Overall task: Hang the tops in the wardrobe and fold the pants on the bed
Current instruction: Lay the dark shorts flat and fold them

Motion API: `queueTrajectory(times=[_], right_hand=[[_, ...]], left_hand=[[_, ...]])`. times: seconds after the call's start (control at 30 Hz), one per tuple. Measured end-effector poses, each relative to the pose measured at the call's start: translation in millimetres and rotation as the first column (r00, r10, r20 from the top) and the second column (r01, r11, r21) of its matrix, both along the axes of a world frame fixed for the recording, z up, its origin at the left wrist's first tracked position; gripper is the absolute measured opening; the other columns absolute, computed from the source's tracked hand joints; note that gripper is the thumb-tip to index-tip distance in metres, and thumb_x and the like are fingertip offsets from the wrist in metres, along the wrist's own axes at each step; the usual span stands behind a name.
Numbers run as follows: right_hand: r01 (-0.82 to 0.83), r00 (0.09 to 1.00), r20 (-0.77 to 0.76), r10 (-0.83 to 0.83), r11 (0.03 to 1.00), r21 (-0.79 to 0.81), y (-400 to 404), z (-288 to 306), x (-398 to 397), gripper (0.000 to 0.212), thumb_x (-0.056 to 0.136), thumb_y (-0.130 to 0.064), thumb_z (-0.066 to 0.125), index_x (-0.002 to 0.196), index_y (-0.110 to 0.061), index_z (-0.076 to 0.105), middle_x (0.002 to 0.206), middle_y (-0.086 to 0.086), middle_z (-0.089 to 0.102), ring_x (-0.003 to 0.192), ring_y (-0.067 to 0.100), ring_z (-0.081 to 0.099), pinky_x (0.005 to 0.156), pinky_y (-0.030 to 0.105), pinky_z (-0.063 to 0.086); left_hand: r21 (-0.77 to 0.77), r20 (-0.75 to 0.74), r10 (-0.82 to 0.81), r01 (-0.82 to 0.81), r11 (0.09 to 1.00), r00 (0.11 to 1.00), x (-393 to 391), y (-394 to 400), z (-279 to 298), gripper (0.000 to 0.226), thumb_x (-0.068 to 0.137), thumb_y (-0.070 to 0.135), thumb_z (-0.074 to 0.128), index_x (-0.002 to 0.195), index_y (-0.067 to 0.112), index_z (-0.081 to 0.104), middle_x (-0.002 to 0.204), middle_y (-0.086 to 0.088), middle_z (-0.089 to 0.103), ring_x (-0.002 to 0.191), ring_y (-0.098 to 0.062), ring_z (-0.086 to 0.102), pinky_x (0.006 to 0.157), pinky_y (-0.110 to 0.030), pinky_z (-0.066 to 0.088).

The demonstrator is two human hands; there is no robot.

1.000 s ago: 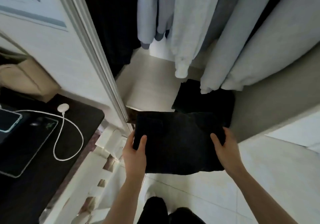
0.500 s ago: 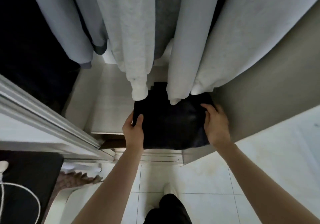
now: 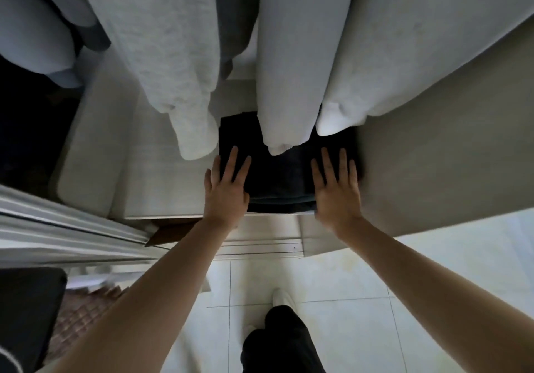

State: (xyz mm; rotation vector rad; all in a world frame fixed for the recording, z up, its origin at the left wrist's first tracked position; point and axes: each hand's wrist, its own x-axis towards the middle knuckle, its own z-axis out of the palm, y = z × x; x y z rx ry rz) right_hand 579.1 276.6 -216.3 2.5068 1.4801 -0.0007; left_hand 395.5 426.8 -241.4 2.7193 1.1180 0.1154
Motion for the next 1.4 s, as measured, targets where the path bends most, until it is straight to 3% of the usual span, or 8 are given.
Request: queueTrajectory(times=[0.17, 0.37, 0.53, 0.73, 1.0, 1.17, 1.3, 1.4], right_hand=[[0.035, 0.999, 0.028, -0.034, 0.999, -0.038, -1.5, -2.6, 20.2, 0.103, 0.083, -0.030, 0.066, 0.152, -0.031, -0.010, 0.161, 0.013, -0.002, 0.144, 0.045, -0.007, 0.118, 0.054, -0.003], [0.036, 0.999, 0.012, -0.037, 0.998, 0.055, 7.9, 10.3, 30.1, 0.054, 0.101, -0.025, 0.032, 0.153, -0.025, 0.017, 0.158, 0.009, 0.023, 0.147, 0.033, 0.009, 0.118, 0.052, -0.001], [0.030, 0.995, 0.081, -0.049, 0.975, 0.220, -7.4, 17.1, 17.4, 0.057, 0.092, -0.013, 0.042, 0.148, -0.019, 0.035, 0.146, 0.010, 0.044, 0.134, 0.032, 0.039, 0.106, 0.046, 0.033], [0.079, 0.994, 0.088, -0.065, 0.982, -0.172, -17.8, -6.2, 11.7, 0.089, 0.090, -0.023, 0.050, 0.151, -0.021, -0.015, 0.161, 0.006, -0.002, 0.147, 0.034, 0.002, 0.117, 0.054, -0.005], [0.045, 0.998, -0.044, -0.052, 0.988, -0.148, -25.7, 11.0, 5.8, 0.083, 0.088, -0.023, 0.051, 0.153, -0.024, -0.001, 0.161, 0.006, 0.002, 0.146, 0.035, -0.003, 0.119, 0.045, 0.006], [-0.023, 0.984, -0.177, 0.004, 0.994, -0.103, -59.4, 37.0, -25.6, 0.076, 0.091, -0.019, 0.047, 0.154, -0.013, 0.005, 0.157, 0.007, 0.019, 0.144, 0.035, 0.010, 0.118, 0.041, 0.015], [-0.105, 0.973, -0.210, 0.101, 0.994, -0.009, -75.9, 61.6, -52.9, 0.072, 0.090, -0.023, 0.049, 0.152, -0.008, 0.015, 0.148, 0.011, 0.034, 0.135, 0.035, 0.028, 0.114, 0.039, 0.023], [-0.139, 0.946, -0.282, 0.160, 0.986, 0.093, -79.3, 77.5, -71.1, 0.065, 0.092, -0.023, 0.050, 0.149, -0.008, 0.024, 0.142, 0.012, 0.043, 0.132, 0.031, 0.035, 0.112, 0.038, 0.027]], left_hand=[[0.002, -0.213, -0.167, 0.172, 0.985, 0.963, -0.2, 7.6, -7.8, 0.096, 0.086, 0.027, 0.065, 0.156, 0.030, -0.001, 0.165, -0.002, -0.007, 0.149, -0.037, -0.004, 0.121, -0.049, 0.015], [-0.044, -0.124, -0.160, 0.156, 0.987, 0.979, 11.2, 17.3, -0.2, 0.076, 0.096, 0.005, 0.050, 0.156, 0.030, 0.011, 0.165, -0.004, 0.005, 0.150, -0.035, 0.003, 0.118, -0.044, 0.026], [0.159, -0.081, -0.138, 0.149, 0.976, 0.987, -2.5, 17.1, 4.3, 0.073, 0.091, 0.005, 0.053, 0.154, 0.030, 0.025, 0.162, -0.001, 0.021, 0.151, -0.026, 0.012, 0.116, -0.059, -0.004], [-0.055, -0.292, -0.159, 0.149, 0.987, 0.943, -3.2, 0.5, -2.2, 0.083, 0.094, 0.011, 0.053, 0.156, 0.033, 0.002, 0.165, 0.003, -0.003, 0.152, -0.023, -0.004, 0.116, -0.062, 0.000], [-0.155, -0.293, -0.101, 0.057, 0.986, 0.951, -11.9, -11.6, 19.3, 0.068, 0.096, 0.016, 0.051, 0.155, 0.026, 0.019, 0.163, -0.002, 0.015, 0.150, -0.025, 0.015, 0.115, -0.062, 0.004], [-0.263, -0.232, -0.068, 0.005, 0.965, 0.970, -49.9, -39.3, 49.7, 0.048, 0.096, 0.015, 0.048, 0.143, 0.021, 0.046, 0.143, -0.005, 0.052, 0.128, -0.022, 0.051, 0.116, -0.050, 0.026], [-0.358, -0.039, 0.067, -0.076, 0.931, 0.997, -76.4, -66.3, 86.1, 0.043, 0.095, 0.015, 0.045, 0.136, 0.019, 0.055, 0.118, -0.012, 0.068, 0.102, -0.028, 0.065, 0.090, -0.040, 0.053], [-0.425, 0.047, 0.180, -0.143, 0.894, 0.983, -91.7, -90.0, 107.5, 0.040, 0.095, 0.015, 0.045, 0.133, 0.017, 0.057, 0.119, -0.008, 0.069, 0.109, -0.027, 0.063, 0.091, -0.039, 0.053]])
